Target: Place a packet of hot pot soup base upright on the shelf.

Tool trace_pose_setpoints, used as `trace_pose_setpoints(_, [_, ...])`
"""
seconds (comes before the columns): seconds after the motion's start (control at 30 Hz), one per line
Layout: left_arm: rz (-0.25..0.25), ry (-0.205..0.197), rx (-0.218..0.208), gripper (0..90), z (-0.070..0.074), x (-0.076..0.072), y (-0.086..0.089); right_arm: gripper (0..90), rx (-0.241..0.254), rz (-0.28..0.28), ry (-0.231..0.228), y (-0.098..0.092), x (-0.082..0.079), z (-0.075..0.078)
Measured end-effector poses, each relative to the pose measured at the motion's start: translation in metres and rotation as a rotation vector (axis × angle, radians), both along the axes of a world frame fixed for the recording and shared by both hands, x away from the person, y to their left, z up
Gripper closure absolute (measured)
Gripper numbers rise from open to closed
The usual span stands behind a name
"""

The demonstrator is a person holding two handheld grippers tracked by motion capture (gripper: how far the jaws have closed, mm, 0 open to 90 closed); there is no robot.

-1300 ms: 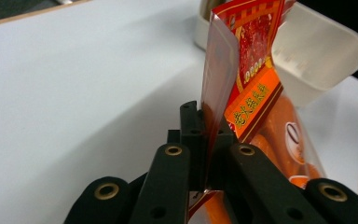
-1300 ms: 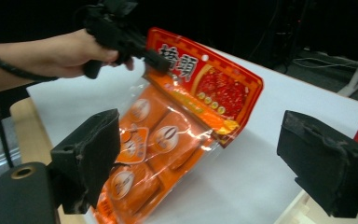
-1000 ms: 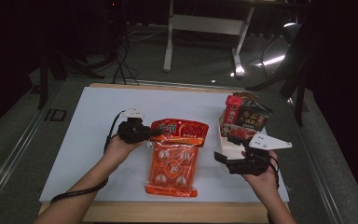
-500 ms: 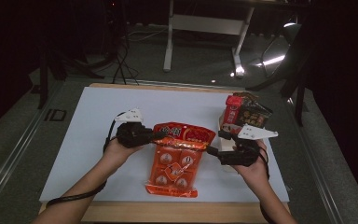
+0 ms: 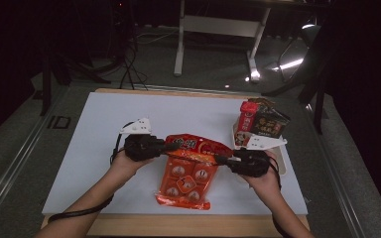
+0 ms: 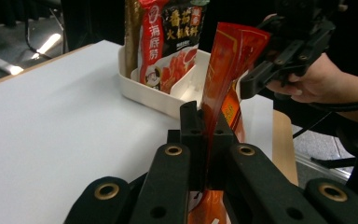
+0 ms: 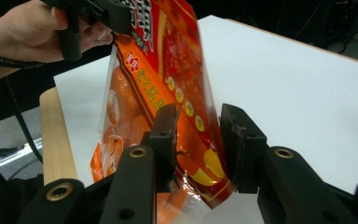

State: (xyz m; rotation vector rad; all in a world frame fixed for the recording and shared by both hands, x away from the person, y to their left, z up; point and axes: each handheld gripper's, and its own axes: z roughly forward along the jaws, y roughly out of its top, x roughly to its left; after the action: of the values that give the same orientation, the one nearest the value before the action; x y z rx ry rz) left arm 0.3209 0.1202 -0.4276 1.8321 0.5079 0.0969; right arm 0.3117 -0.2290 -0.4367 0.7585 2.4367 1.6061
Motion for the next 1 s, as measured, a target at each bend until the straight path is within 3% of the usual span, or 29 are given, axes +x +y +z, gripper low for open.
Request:
trace_pose_setpoints(0.17, [-0.005, -0.004, -0.007, 89.7, 0.001, -0.002, -0.002, 72.1, -0.024, 0.031, 0.038, 0.004, 0.001, -0.006])
trace_pose_setpoints(0.3, [-0.011, 0.005, -0.016, 89.6, 0.0, -0.002, -0.002, 74.3, -0.005, 0.06, 0.078, 0.003, 0.004, -0.008])
trace_pose_setpoints(0.4, [-0.018, 0.005, -0.014, 89.4, -0.001, -0.001, 0.0, 88.8, -0.005, 0.084, 0.104, 0.004, 0.004, -0.009])
trace_pose_setpoints(0.53, [-0.027, 0.011, -0.024, 87.6, -0.001, -0.001, 0.004, 90.0, -0.045, 0.083, 0.08, 0.01, -0.002, -0.003])
trace_pose_setpoints(0.6, [-0.039, 0.004, -0.031, 86.1, -0.002, -0.002, 0.006, 90.0, -0.038, 0.086, 0.085, 0.01, -0.004, -0.002])
trace_pose_setpoints(0.8, [-0.029, 0.022, -0.03, 70.9, -0.005, -0.004, 0.011, 90.0, -0.03, 0.098, 0.07, 0.016, -0.012, 0.008])
trace_pose_setpoints(0.93, [-0.004, 0.005, -0.035, 52.5, -0.009, -0.008, 0.013, 90.0, -0.013, 0.109, 0.07, 0.021, -0.017, 0.015])
trace_pose_setpoints(1.0, [0.016, 0.0, -0.037, 38.3, -0.01, -0.01, 0.015, 90.0, -0.009, 0.114, 0.067, 0.024, -0.019, 0.018])
